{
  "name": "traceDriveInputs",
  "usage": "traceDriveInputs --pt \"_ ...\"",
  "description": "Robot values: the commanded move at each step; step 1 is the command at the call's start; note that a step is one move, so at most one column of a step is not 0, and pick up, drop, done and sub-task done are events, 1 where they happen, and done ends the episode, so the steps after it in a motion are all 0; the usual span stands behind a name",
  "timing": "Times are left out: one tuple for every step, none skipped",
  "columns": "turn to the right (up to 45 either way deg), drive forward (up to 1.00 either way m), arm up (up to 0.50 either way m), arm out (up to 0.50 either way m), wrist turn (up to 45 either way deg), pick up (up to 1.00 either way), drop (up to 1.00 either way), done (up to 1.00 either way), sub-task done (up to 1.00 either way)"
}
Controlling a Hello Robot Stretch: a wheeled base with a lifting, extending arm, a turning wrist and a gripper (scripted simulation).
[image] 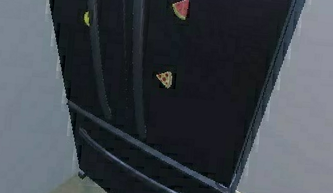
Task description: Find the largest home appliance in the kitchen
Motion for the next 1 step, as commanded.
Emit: traceDriveInputs --pt "0.0 0.0 0.0 0.0 0.0 0.0 0.0 1.0 0.0"
